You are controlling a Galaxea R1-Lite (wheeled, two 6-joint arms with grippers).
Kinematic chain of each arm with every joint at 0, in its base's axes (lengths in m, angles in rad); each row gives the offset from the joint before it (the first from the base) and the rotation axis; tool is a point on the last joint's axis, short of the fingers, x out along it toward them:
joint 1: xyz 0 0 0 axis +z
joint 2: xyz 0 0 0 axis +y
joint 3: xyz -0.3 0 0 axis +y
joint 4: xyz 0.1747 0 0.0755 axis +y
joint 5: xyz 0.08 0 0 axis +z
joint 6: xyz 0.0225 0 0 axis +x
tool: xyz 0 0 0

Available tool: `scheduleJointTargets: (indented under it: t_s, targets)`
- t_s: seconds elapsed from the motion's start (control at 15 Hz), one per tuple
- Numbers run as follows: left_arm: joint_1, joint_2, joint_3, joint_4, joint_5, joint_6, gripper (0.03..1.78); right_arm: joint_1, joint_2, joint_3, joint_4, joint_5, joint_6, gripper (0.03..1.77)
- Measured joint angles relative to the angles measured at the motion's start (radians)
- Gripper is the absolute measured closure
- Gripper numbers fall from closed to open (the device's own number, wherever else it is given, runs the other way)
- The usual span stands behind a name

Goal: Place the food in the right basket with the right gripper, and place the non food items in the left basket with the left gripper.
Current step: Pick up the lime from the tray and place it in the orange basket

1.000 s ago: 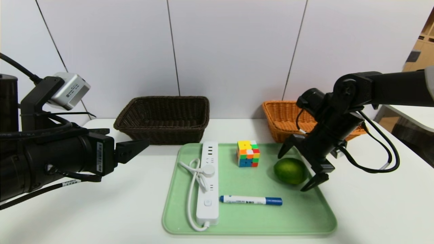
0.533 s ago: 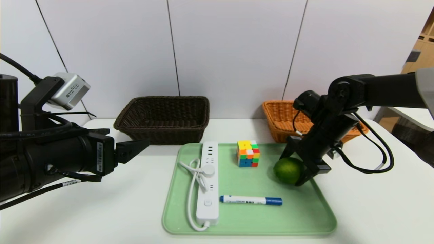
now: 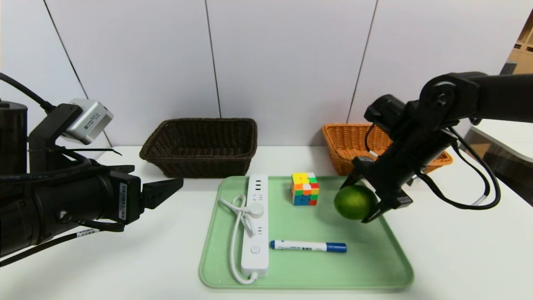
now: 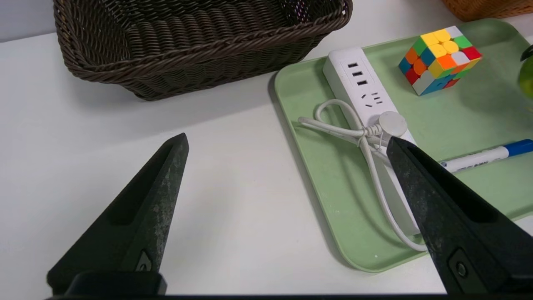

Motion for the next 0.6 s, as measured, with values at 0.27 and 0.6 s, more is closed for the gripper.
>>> scheduleJointTargets:
  t_s: [0.27, 0.6]
  targets:
    - [0.000, -0.001, 0.010, 0.000, 0.000, 0.003, 0.12, 0.054, -0.164, -0.122, 0.099, -0.028, -0.130, 0.76]
    - [-0.002, 0.003, 0.006, 0.000, 0.000, 0.009, 0.12, 0.011, -0.301, -0.214, 0.040, -0.295, -0.407, 0.76]
